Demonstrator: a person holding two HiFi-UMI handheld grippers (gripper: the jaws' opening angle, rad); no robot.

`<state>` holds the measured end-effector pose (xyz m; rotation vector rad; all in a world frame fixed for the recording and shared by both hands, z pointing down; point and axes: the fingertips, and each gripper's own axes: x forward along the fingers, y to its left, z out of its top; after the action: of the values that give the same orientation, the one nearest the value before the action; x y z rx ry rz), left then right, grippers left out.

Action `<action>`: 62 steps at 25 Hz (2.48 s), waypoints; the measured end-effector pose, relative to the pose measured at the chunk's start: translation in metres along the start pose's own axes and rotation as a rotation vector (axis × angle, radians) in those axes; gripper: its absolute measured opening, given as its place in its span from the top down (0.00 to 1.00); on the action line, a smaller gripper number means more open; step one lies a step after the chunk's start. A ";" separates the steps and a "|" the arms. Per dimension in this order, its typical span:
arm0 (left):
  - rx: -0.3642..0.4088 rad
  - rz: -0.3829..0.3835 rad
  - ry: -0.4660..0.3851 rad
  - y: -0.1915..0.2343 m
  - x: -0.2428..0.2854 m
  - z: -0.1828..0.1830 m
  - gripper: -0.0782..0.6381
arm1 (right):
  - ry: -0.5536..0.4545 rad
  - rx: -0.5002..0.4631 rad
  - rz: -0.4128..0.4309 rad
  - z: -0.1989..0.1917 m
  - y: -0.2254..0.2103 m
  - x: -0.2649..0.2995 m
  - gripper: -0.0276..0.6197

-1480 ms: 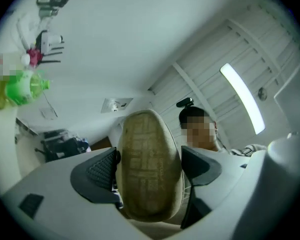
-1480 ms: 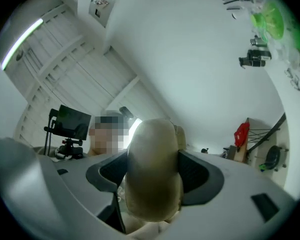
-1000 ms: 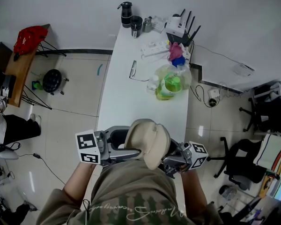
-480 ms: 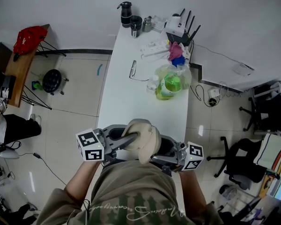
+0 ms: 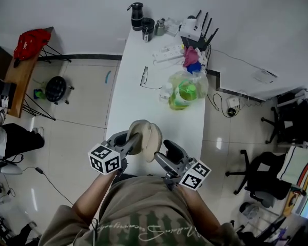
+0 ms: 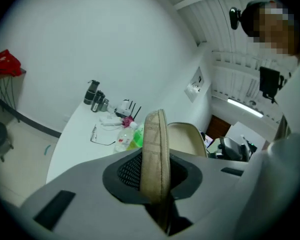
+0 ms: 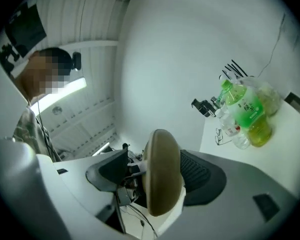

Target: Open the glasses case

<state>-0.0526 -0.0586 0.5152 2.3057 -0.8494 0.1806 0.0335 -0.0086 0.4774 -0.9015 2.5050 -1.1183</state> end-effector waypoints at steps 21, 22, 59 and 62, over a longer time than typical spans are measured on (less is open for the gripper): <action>-0.007 -0.217 0.027 -0.028 -0.002 -0.018 0.80 | 0.260 -0.165 -0.172 -0.036 -0.049 0.008 0.83; -0.020 -0.269 0.032 -0.033 -0.004 -0.017 0.80 | 0.266 -0.130 -0.123 -0.035 -0.044 0.006 0.83; -0.065 -0.541 0.105 -0.050 -0.017 -0.057 0.67 | 0.267 0.302 -0.034 -0.094 -0.125 -0.031 0.84; 0.145 -0.563 -0.010 -0.078 -0.035 -0.028 0.67 | 0.295 0.338 -0.201 -0.118 -0.176 -0.037 0.84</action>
<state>-0.0291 0.0214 0.4826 2.5833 -0.1699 -0.0195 0.0857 -0.0069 0.6862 -0.9633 2.3653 -1.7917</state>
